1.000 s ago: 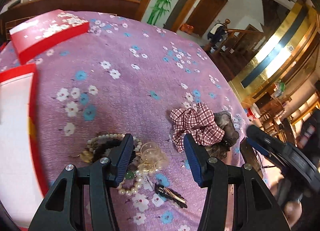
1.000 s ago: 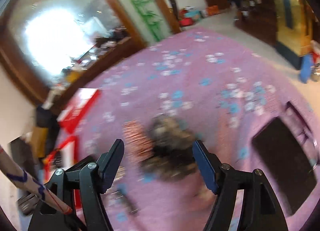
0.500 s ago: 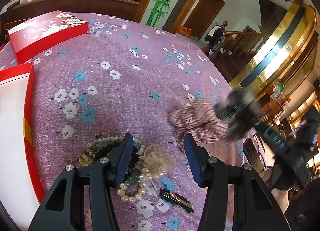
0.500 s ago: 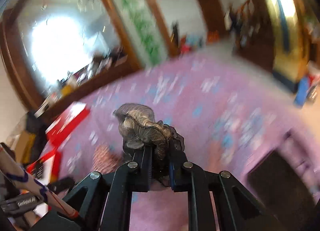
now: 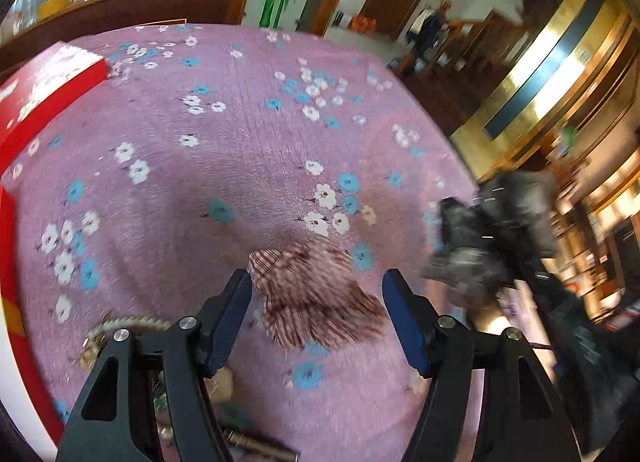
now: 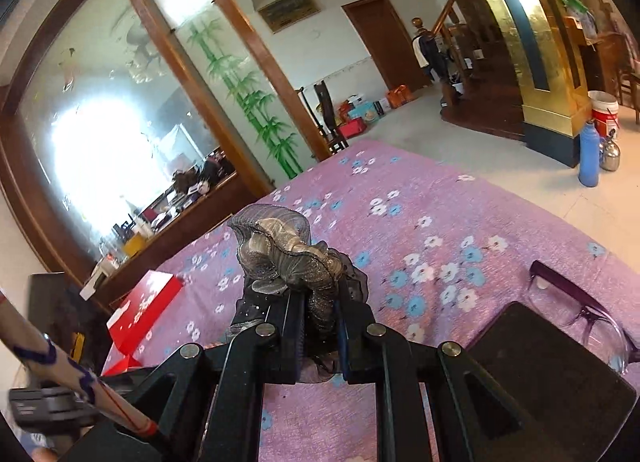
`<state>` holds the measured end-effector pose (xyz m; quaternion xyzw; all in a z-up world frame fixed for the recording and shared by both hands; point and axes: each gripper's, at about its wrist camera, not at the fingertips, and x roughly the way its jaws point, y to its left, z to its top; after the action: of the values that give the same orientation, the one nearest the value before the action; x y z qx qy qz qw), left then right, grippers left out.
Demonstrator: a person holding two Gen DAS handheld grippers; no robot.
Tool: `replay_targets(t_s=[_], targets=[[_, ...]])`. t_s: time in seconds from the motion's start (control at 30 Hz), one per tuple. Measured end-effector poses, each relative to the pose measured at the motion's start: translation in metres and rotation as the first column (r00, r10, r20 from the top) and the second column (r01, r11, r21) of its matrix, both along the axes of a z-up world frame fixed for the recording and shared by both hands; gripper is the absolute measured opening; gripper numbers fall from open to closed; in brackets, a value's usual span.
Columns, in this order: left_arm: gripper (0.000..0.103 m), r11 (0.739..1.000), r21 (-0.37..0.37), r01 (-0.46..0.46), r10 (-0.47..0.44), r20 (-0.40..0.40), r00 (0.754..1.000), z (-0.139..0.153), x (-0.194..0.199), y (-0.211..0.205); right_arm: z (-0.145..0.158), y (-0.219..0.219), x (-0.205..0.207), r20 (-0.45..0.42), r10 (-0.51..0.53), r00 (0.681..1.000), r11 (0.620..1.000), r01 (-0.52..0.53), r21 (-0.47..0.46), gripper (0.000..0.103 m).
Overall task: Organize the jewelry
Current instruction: 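Grasp the red plaid scrunchie with the left gripper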
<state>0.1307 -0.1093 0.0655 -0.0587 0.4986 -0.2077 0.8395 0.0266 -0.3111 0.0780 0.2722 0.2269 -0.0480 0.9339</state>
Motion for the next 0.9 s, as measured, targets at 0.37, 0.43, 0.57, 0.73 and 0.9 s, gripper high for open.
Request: replay_targets(t_s=[0.37,0.43,0.57,0.73,0.9], targets=[[0.019,0.971,0.235,0.046,-0.049,0.008,0.999,-0.046,-0.006,-0.056,-0.004,-0.01,0.002,-0.012,-0.017,1.0,0.999,0.018,0.04,0.014],[0.012,0.966,0.254,0.044,-0.05,0.018,0.999,-0.044,-0.01,-0.056,-0.005,-0.01,0.002,-0.015,-0.02,1.0,0.999,0.021,0.035,0.014],[0.011,0.974,0.224,0.035,-0.051,0.069,0.996,-0.024,-0.027,-0.035,-0.008,-0.009,0.004,-0.018,0.001,1.0,0.999,0.0,0.041,0.014],[0.012,0.979,0.201,-0.028,-0.014,0.201,0.98,0.007,-0.053,0.013,-0.007,0.01,0.009,-0.018,0.085,0.996,0.996,-0.085,0.006,0.014],[0.012,0.978,0.182,-0.098,0.033,0.33,0.943,0.021,-0.077,0.064,-0.006,0.041,0.013,-0.019,0.23,0.973,0.972,-0.231,-0.045,0.014]])
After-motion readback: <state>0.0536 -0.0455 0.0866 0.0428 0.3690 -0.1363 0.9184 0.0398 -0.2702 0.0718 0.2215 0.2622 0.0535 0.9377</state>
